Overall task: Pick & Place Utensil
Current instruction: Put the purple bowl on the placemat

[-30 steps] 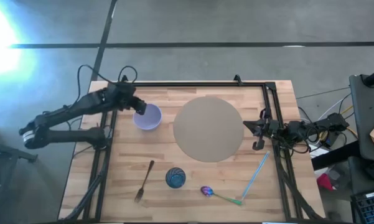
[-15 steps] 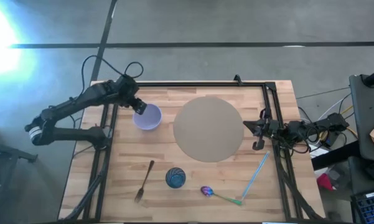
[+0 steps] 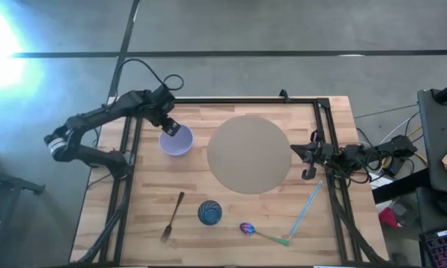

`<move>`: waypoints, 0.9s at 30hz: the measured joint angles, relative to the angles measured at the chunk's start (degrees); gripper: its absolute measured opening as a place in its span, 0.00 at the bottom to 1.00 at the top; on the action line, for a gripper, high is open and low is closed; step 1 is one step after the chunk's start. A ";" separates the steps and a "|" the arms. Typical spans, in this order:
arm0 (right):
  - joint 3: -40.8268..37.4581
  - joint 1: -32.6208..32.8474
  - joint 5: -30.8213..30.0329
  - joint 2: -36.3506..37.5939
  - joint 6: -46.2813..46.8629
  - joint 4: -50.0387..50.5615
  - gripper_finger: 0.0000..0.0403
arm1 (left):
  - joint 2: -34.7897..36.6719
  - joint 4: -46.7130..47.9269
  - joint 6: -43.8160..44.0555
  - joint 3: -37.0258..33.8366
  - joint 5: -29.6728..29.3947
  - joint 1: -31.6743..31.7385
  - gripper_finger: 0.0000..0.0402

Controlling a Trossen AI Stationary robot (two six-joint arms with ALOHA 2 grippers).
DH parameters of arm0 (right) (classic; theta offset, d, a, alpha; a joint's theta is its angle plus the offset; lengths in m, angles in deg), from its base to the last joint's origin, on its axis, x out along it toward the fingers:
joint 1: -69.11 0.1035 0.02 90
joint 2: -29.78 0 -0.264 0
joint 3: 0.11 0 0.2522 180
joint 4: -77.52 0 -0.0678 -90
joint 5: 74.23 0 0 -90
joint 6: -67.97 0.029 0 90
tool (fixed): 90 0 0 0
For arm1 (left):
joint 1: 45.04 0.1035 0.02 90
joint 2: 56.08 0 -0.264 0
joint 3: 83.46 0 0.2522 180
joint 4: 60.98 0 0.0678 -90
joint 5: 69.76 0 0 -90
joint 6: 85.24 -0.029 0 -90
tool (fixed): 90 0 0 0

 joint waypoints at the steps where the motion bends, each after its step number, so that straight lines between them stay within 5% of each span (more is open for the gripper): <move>1: 0.00 0.00 0.00 0.02 0.01 0.00 0.02 | -0.63 0.00 -0.32 0.00 -0.04 0.30 0.42; 27: 0.00 0.00 0.00 0.00 0.02 0.00 0.02 | -8.73 -0.58 -2.54 -0.04 -0.21 2.09 0.42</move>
